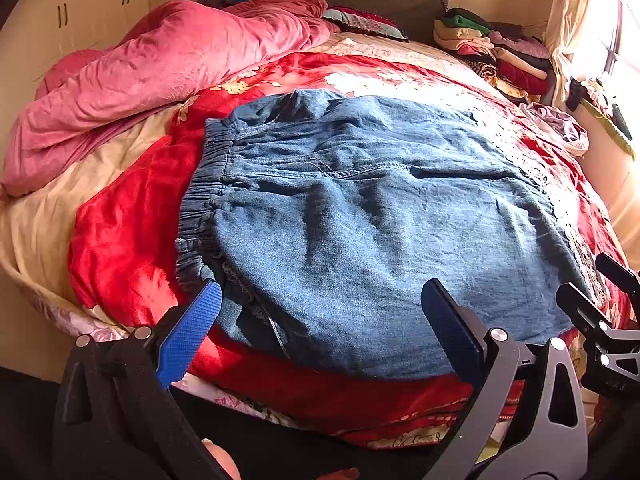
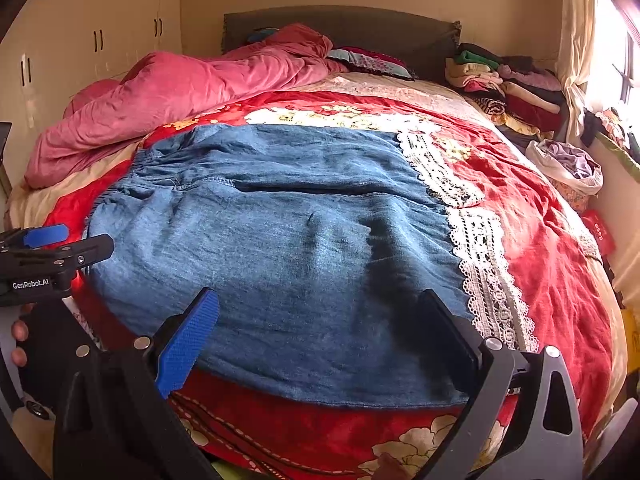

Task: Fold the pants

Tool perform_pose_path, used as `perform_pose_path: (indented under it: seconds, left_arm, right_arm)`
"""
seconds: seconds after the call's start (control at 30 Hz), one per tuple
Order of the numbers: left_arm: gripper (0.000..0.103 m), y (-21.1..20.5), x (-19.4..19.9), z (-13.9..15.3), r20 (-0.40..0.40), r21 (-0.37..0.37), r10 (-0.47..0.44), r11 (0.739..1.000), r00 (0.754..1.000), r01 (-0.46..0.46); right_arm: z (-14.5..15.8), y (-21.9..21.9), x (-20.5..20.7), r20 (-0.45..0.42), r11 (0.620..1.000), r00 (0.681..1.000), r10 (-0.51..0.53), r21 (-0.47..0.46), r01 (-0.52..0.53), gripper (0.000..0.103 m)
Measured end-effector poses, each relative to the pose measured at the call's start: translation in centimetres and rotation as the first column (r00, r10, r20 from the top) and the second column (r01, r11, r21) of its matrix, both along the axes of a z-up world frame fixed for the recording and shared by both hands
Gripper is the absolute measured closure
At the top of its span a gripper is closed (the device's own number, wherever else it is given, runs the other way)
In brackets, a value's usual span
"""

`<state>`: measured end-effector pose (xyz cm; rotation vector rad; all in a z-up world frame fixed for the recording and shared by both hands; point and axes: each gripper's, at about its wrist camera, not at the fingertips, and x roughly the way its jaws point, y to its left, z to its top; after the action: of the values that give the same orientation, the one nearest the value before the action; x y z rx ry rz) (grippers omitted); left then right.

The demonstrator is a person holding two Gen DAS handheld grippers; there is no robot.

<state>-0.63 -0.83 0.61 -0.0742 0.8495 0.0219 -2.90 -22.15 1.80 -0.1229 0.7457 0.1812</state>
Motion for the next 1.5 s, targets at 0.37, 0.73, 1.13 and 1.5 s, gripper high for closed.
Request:
perform_pose_path:
  seconds: [0.37,0.73,1.13,1.5]
  left_arm:
    - [0.009,-0.1,-0.1,0.2,0.002,-0.002,0.000,1.000,1.000,0.000]
    - [0.009,0.0,0.0,0.1,0.000,-0.008,0.006,1.000,1.000,-0.006]
    - [0.009,2.2,2.8,0.6,0.005,-0.024,0.039,0.999,0.999,-0.038]
    - [0.009,6.9,7.8,0.8,-0.018,-0.039,0.092,0.995,0.996,-0.093]
  right_arm:
    - [0.0,0.0,-0.1,0.002,1.000,1.000,-0.002,-0.001,0.002,0.004]
    - [0.0,0.6,0.6,-0.001,1.000,1.000,0.015,0.003,-0.015,0.004]
    - [0.5,2.2,4.7,-0.025,0.997,0.996,0.081,0.015,-0.080,0.004]
    - [1.4,4.3,12.6,-0.067,0.988,0.986,0.152,0.052,-0.148,0.004]
